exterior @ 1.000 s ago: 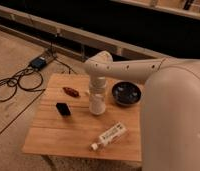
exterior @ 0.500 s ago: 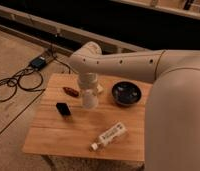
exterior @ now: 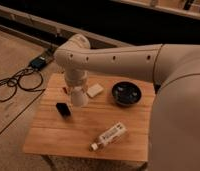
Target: Place the ceramic cup over the eraser
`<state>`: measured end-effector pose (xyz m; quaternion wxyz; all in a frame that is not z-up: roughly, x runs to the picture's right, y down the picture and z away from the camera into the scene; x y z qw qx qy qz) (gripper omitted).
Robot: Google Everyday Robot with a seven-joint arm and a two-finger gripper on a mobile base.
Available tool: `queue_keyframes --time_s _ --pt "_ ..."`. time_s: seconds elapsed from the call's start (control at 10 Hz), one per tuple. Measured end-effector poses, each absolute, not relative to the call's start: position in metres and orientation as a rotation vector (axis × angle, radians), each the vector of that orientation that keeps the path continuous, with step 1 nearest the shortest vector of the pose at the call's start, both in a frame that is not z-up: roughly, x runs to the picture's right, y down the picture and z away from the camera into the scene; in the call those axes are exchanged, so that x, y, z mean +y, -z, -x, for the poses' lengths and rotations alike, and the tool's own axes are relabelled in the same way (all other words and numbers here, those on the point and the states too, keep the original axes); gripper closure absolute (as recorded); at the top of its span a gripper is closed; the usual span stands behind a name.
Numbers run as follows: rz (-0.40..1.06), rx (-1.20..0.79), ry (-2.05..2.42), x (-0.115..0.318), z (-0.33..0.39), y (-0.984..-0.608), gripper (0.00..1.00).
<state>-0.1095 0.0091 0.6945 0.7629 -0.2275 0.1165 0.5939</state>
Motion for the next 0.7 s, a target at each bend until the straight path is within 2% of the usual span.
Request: queue_keyframes --time_s 0.7 --pt "0.567 0.161 -1.188 0.017 0.169 -0.691 1.00"
